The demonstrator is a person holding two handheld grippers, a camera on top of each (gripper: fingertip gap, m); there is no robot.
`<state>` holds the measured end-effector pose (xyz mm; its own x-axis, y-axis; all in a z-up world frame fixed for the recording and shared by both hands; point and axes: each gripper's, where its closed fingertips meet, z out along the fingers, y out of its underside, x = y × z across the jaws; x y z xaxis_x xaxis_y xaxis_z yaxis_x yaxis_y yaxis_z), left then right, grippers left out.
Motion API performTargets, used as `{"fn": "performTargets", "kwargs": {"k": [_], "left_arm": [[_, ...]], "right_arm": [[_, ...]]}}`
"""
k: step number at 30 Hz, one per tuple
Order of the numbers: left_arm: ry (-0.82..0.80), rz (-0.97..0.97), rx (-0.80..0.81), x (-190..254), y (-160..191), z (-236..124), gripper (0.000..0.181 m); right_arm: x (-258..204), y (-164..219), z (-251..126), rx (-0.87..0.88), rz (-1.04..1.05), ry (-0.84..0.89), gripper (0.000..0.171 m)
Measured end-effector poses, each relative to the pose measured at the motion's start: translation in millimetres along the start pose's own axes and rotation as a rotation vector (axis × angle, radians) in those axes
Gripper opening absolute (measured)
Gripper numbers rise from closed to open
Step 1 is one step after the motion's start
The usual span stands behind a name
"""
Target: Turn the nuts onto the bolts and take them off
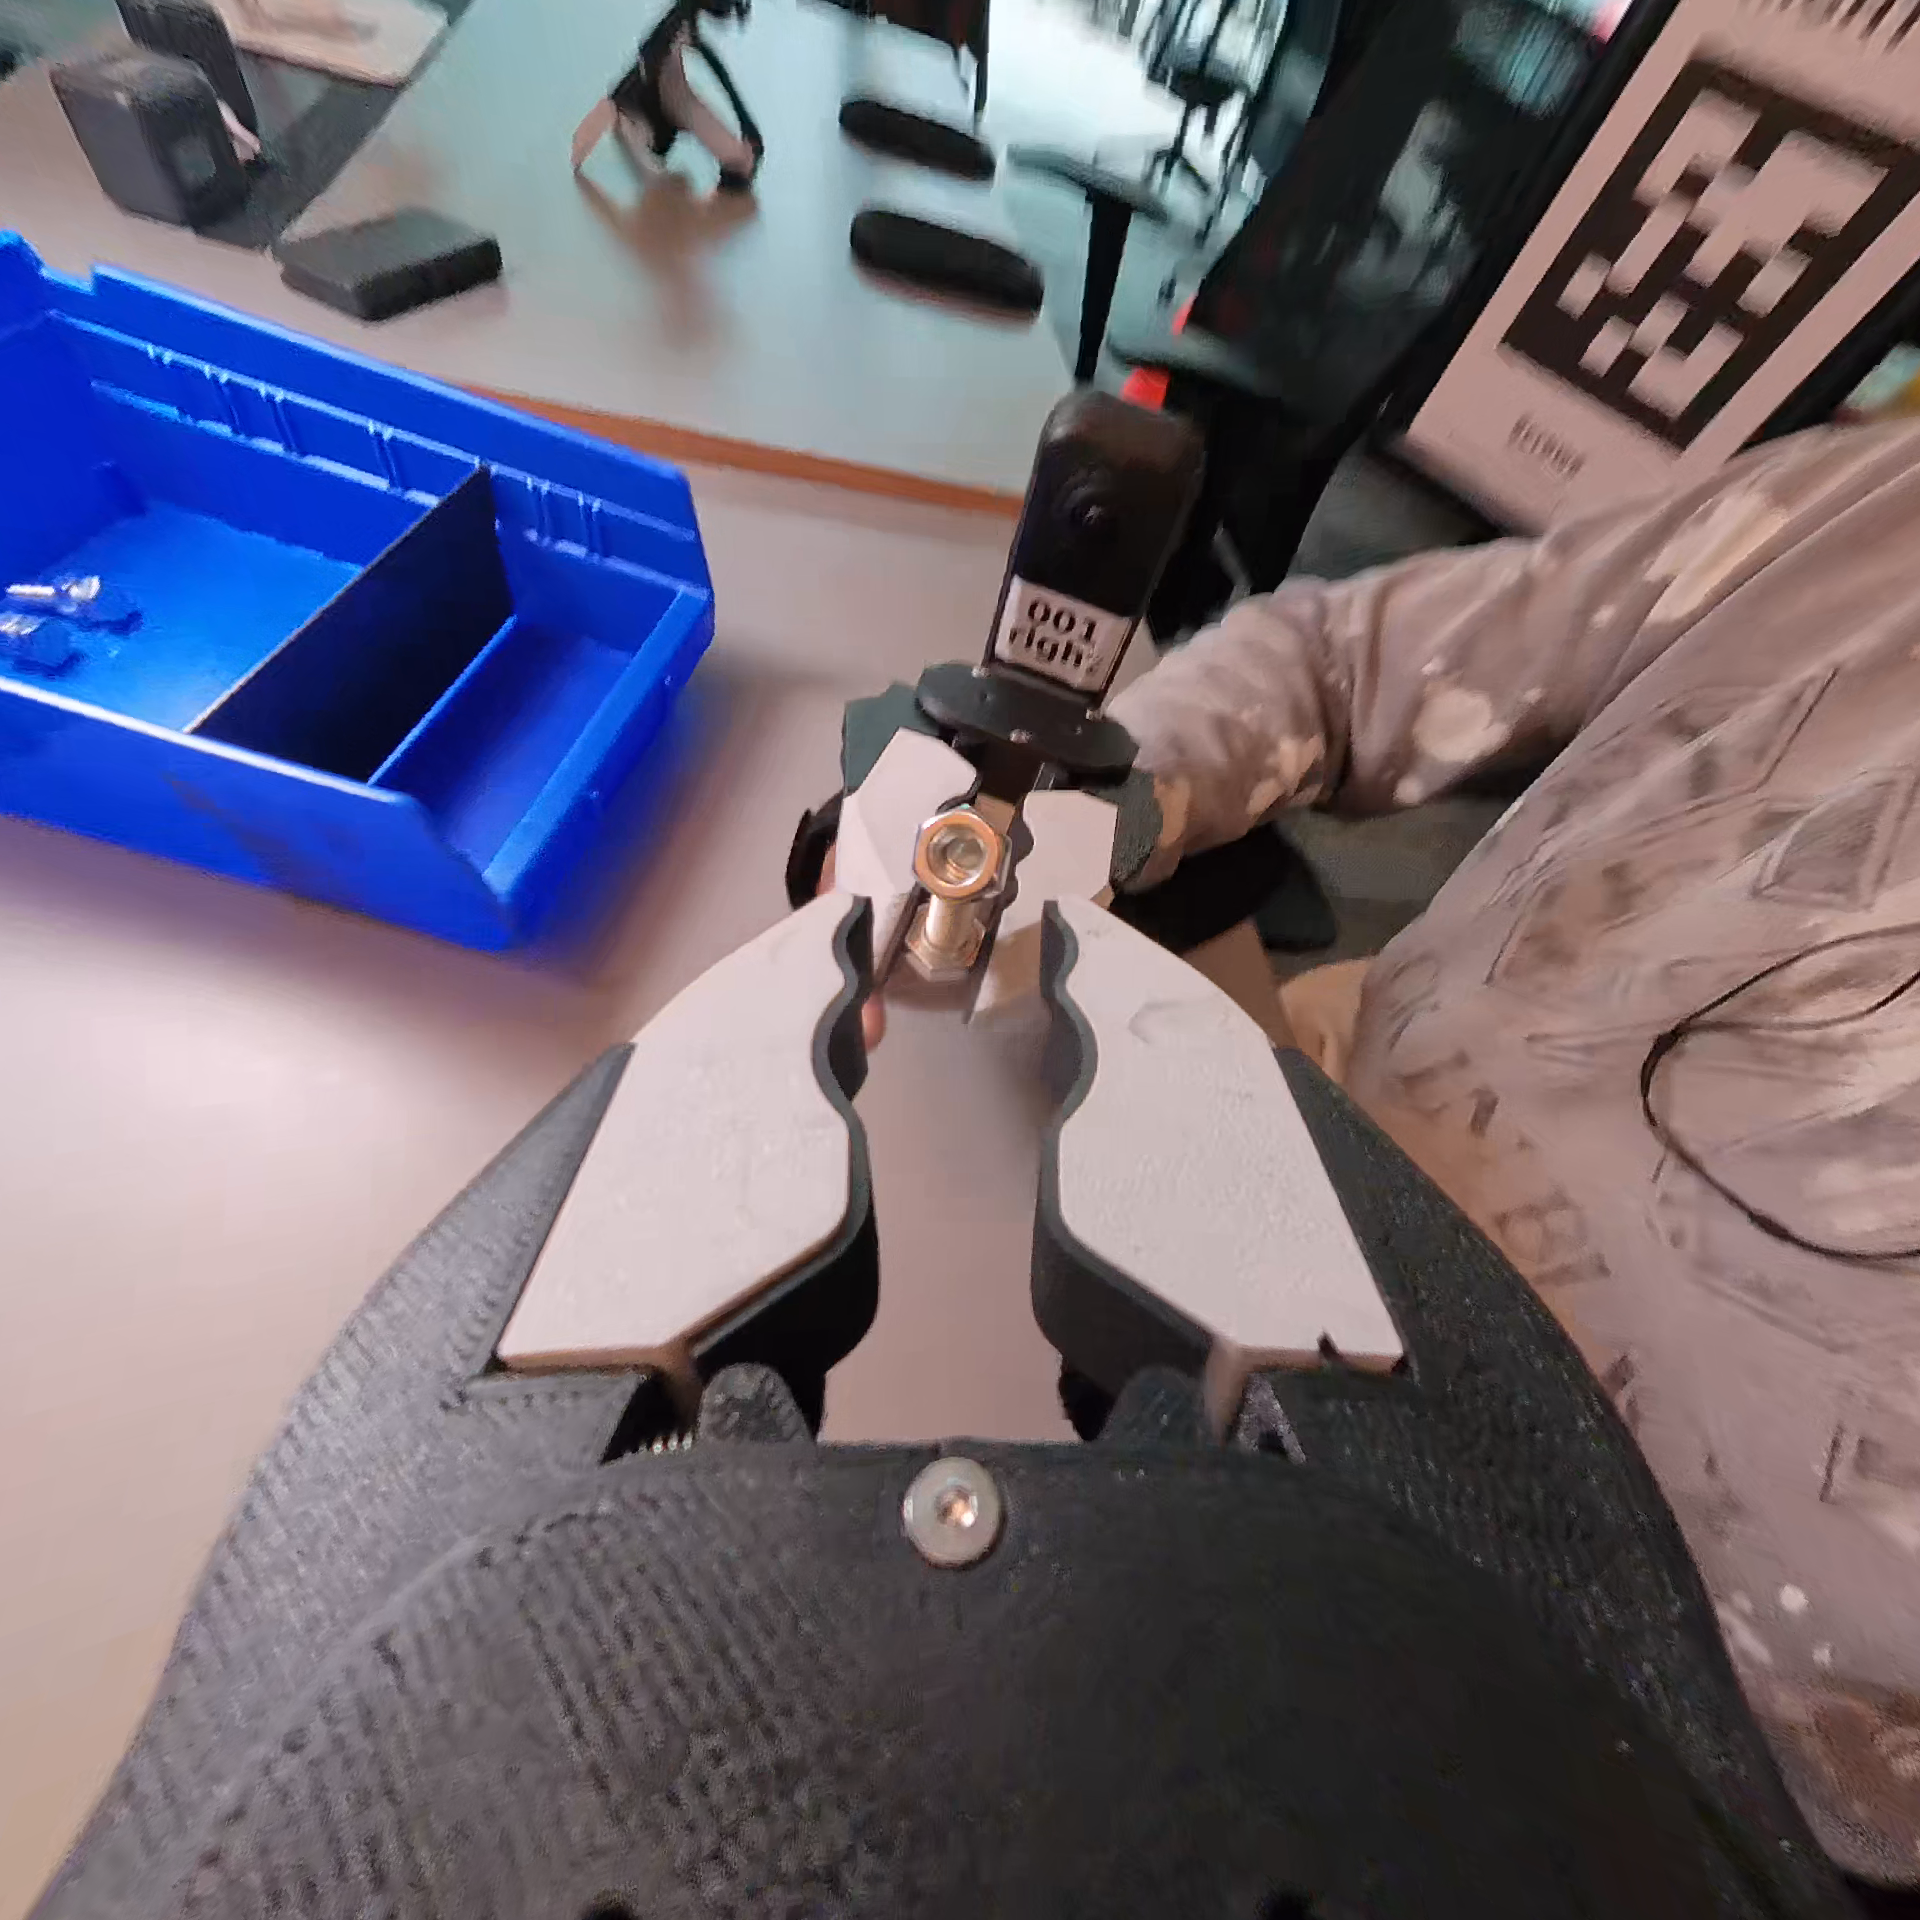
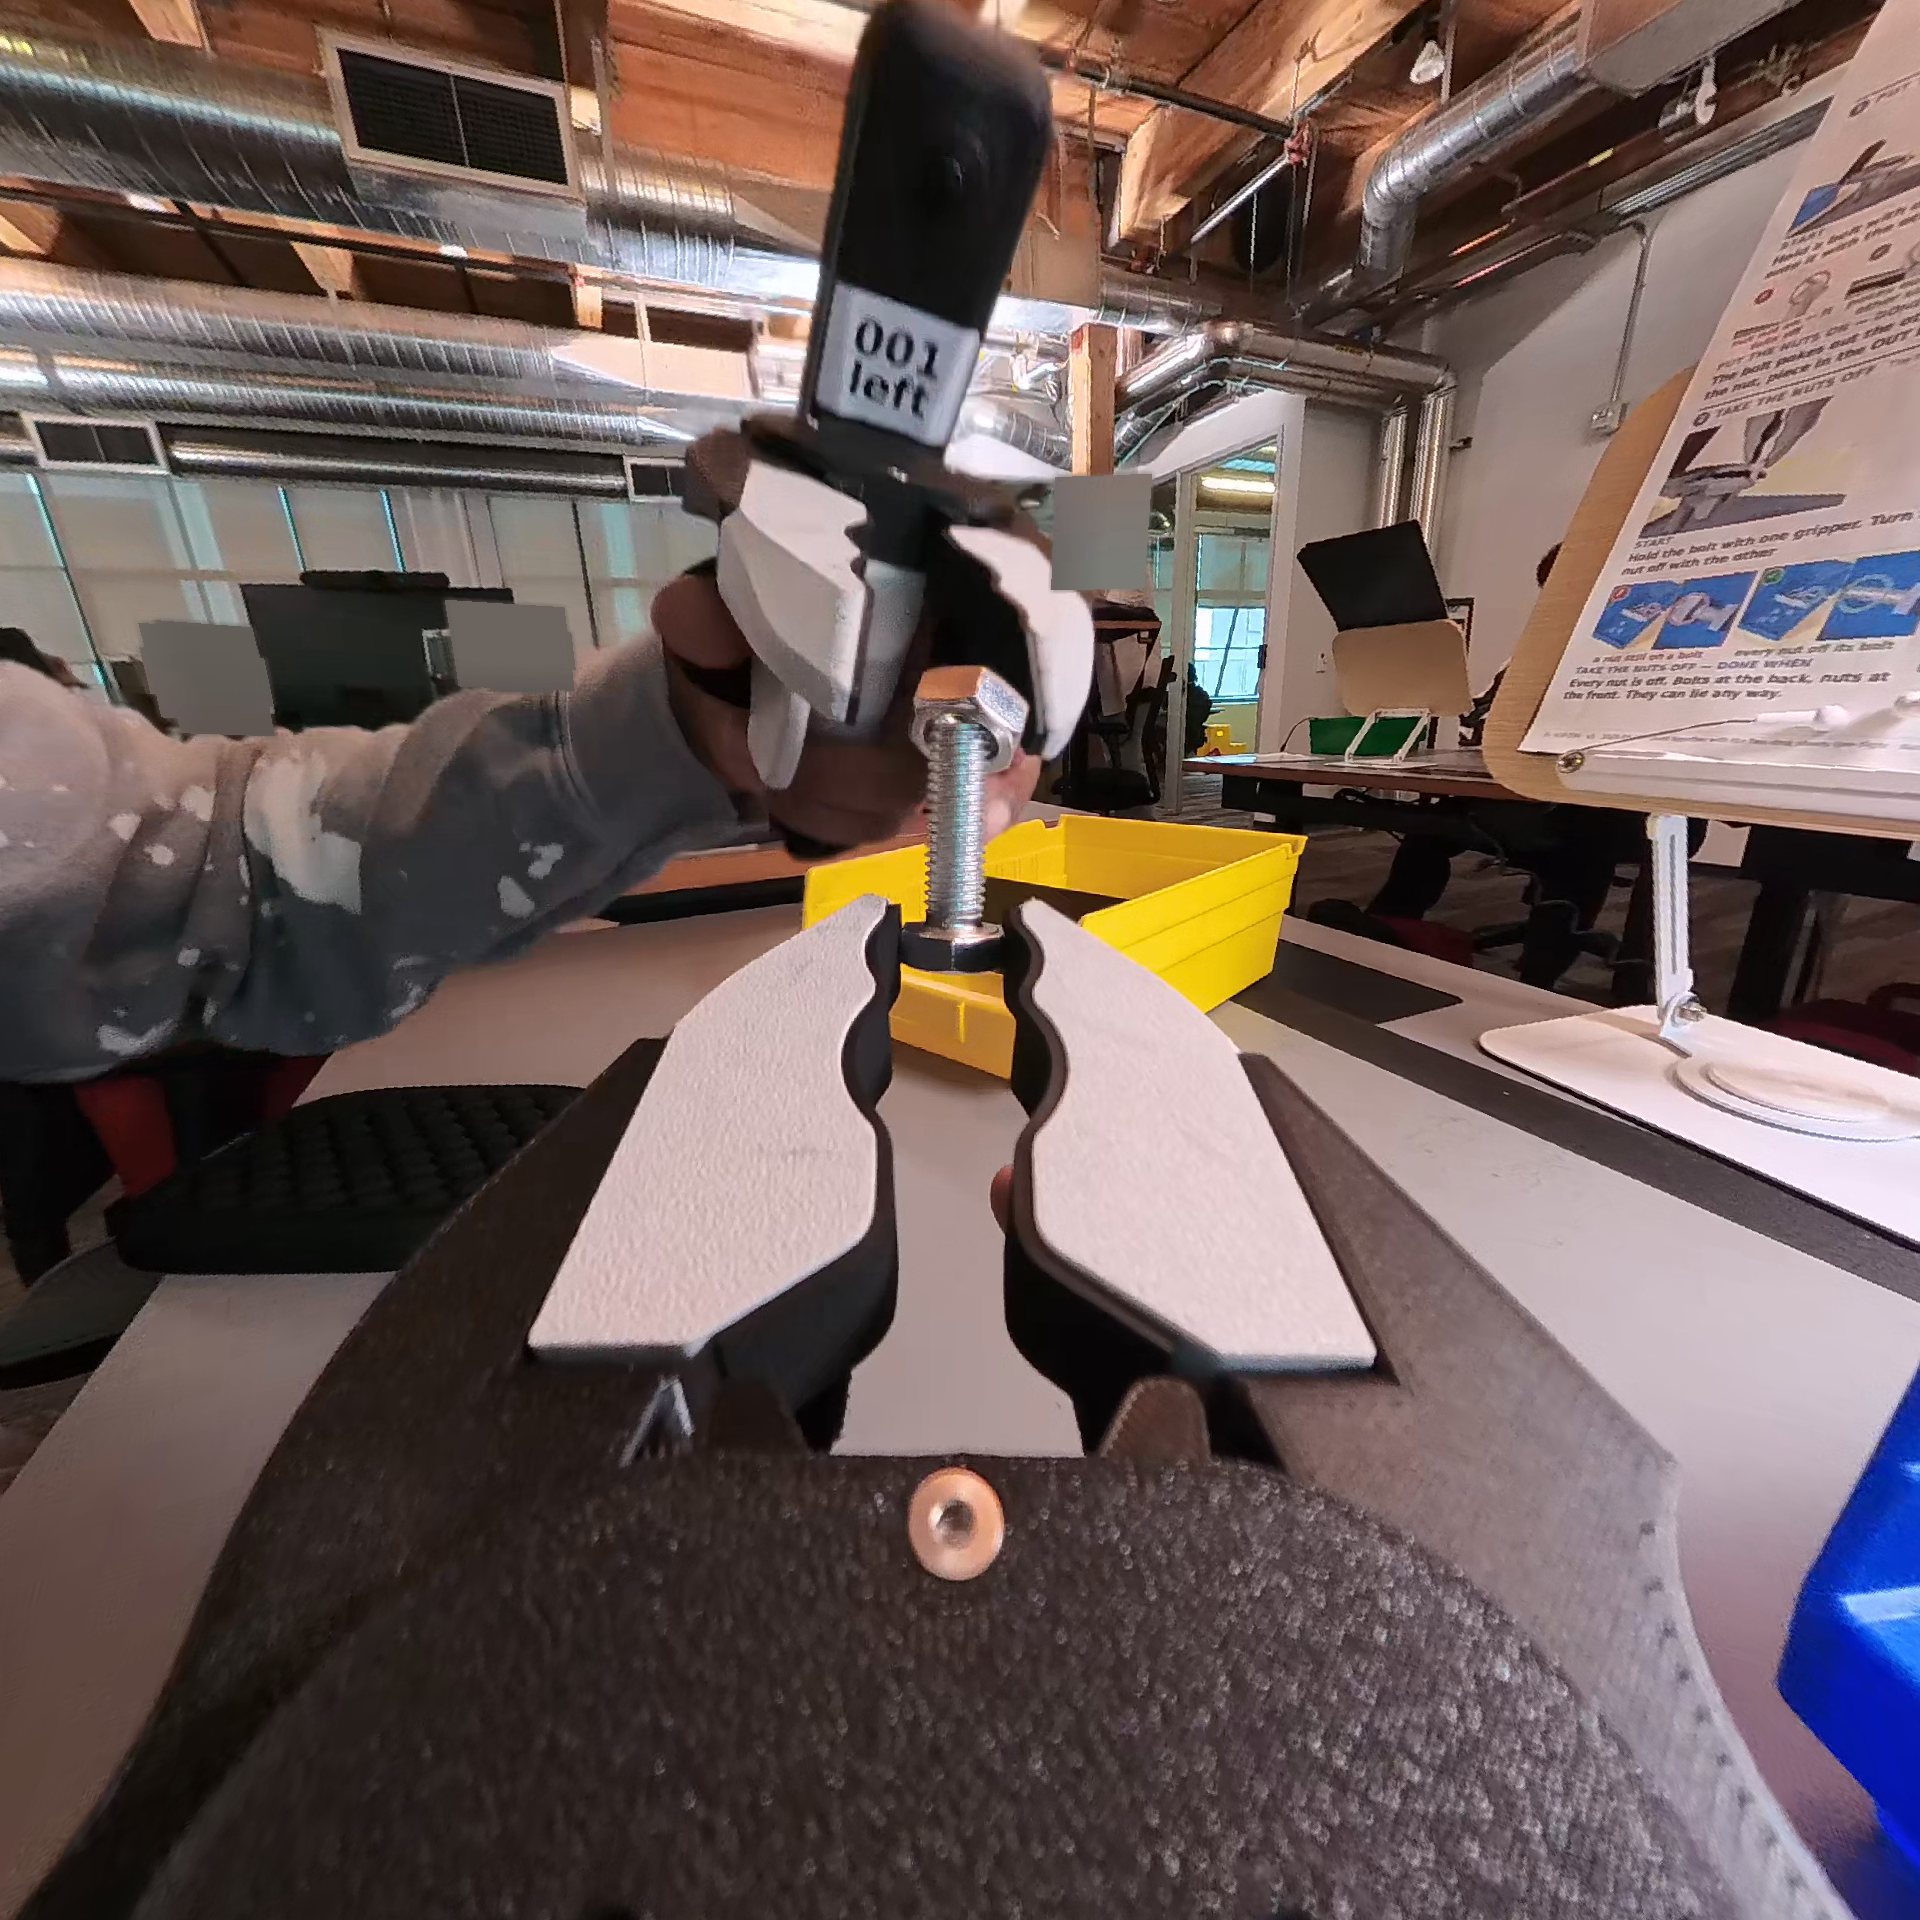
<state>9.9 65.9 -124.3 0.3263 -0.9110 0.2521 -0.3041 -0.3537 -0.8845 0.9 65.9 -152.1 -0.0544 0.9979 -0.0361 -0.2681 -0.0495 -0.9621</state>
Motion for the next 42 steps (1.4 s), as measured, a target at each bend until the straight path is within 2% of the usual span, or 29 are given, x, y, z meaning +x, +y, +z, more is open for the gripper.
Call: {"fn": "performTargets", "kwargs": {"k": [5,9,19,26,32,42], "left_arm": [[0.051,-0.08,0.258,0.8,-2.8,6.5,0.029],[0.046,-0.074,0.339,2.4,-4.2,6.6,0.026],[0.028,-0.074,0.355,-1.2,-1.5,8.6,0.018],[-0.147,0.073,0.217,-5.3,6.2,8.2,0.018],[-0.233,0.152,0.13,-8.8,13.4,5.9,0.018],[-0.175,0.15,0.15,-0.7,10.2,3.8,0.018]], "right_arm": [[-2.0,-1.9,-0.4,0.008,-0.011,-0.006,0.018],[-2.6,-0.6,0.0,0.004,-0.013,-0.007,0.018],[0.6,6.3,1.4,-0.02,-0.016,0.006,0.018],[4.6,15.5,2.8,-0.082,-0.077,0.041,0.018],[6.1,22.0,4.0,-0.119,-0.102,0.053,0.018],[-3.3,15.3,3.6,-0.04,-0.004,-0.034,0.018]]}}
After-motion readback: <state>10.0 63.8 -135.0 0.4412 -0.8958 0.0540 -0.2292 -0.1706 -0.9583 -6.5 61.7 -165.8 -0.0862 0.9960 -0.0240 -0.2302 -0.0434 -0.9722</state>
